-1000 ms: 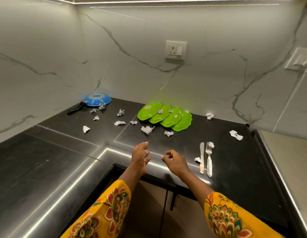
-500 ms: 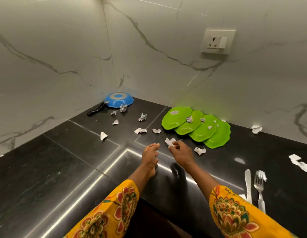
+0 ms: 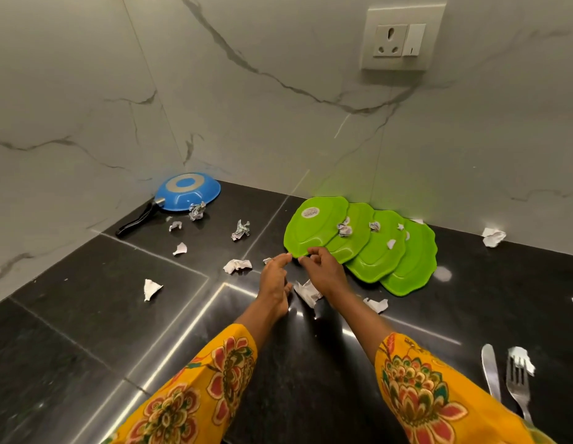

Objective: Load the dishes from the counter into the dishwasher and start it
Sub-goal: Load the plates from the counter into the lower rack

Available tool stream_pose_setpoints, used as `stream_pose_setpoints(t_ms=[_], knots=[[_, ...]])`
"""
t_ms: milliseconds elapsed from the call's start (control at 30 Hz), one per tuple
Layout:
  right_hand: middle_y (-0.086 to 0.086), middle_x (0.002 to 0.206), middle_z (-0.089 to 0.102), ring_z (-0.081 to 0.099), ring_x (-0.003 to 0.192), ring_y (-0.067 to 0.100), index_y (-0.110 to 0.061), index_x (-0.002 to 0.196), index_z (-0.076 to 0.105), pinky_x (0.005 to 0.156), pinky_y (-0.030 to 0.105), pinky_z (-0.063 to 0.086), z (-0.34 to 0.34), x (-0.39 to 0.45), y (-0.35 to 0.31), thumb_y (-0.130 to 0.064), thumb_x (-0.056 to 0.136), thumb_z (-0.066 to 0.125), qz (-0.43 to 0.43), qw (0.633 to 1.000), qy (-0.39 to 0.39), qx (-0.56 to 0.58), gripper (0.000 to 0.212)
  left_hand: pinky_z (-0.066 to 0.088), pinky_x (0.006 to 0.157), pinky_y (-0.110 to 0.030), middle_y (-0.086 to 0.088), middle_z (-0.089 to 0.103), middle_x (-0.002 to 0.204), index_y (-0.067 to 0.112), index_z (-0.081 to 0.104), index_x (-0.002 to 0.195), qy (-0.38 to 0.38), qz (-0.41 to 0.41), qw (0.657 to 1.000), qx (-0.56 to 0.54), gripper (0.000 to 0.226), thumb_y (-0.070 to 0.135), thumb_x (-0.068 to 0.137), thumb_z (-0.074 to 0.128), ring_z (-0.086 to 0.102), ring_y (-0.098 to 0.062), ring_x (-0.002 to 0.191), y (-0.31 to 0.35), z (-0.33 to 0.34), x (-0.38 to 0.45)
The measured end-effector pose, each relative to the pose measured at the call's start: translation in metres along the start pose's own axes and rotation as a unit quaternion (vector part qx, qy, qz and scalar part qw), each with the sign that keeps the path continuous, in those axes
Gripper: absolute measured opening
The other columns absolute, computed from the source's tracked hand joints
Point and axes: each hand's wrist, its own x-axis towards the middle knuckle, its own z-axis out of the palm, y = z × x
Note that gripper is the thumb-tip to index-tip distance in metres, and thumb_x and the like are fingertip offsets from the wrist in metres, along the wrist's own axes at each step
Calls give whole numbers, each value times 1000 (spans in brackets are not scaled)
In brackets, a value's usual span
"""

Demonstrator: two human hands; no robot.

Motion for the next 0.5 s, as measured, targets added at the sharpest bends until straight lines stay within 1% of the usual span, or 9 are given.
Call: stream_pose_setpoints(t_ms=[67, 100, 167, 233, 300, 367, 400, 433, 500], knots=[[10, 112, 62, 59, 104, 25, -14, 123, 53, 92, 37, 46, 4, 10, 1, -33, 87, 62, 19, 999, -10, 26, 42, 40, 58, -21, 14, 62, 61, 21, 54, 80, -5, -1, 1000, -2, 15, 17, 93, 49, 54, -2, 64, 1, 8, 6], [9, 110, 61, 59, 105, 27, -15, 124, 51, 93, 40, 46, 5, 14, 2, -35, 87, 62, 30, 999, -10, 37, 43, 39, 59, -22, 13, 62, 58, 21, 54, 78, -6, -2, 1000, -1, 16, 17, 93, 49, 53, -4, 64, 1, 11, 10], [6, 102, 59, 59, 102, 27, -17, 125, 48, 92, 41, 46, 7, 21, 3, -35, 86, 62, 52, 997, -10, 63, 45, 33, 62, -25, 9, 55, 69, 21, 54, 79, -5, -10, 1000, -2, 14, 19, 92, 50, 47, -5, 67, 2, 17, 18], [6, 99, 59, 58, 95, 25, -18, 125, 46, 91, 42, 45, 8, 28, 4, -36, 84, 62, 72, 992, -5, 101, 48, 31, 63, -25, 8, 47, 79, 21, 55, 85, -8, -19, 1000, -2, 8, 24, 91, 51, 41, -5, 72, 1, 20, 29], [6, 98, 57, 53, 88, 22, -19, 127, 44, 89, 44, 46, 11, 34, 7, -37, 82, 62, 90, 986, 0, 141, 51, 31, 65, -25, 6, 48, 85, 22, 56, 91, -15, -31, 999, -4, 8, 27, 91, 51, 43, -7, 78, 2, 23, 37], [5, 94, 55, 50, 83, 19, -20, 129, 42, 83, 42, 46, 12, 40, 9, -30, 85, 58, 102, 980, -1, 172, 48, 34, 67, -27, 2, 56, 91, 21, 59, 97, -18, -34, 999, -9, 12, 28, 89, 52, 48, -13, 86, 3, 26, 42], [3, 90, 54, 50, 78, 16, -20, 130, 40, 78, 40, 45, 12, 43, 10, -26, 87, 56, 107, 976, -4, 190, 46, 35, 67, -28, 0, 59, 91, 21, 59, 97, -16, -33, 999, -16, 12, 27, 89, 52, 51, -15, 85, 3, 28, 46], [0, 85, 54, 49, 72, 13, -20, 131, 38, 73, 37, 43, 11, 44, 10, -21, 89, 53, 111, 972, -8, 209, 45, 36, 67, -28, 0, 61, 87, 20, 59, 94, -9, -32, 999, -25, 10, 25, 89, 52, 53, -16, 80, 4, 30, 49], [-3, 81, 53, 49, 67, 9, -20, 131, 35, 63, 26, 41, 9, 46, 12, -11, 91, 48, 112, 964, -13, 241, 43, 38, 65, -27, -1, 60, 79, 18, 57, 88, 11, -30, 999, -39, 7, 19, 90, 51, 51, -15, 68, 5, 33, 57]])
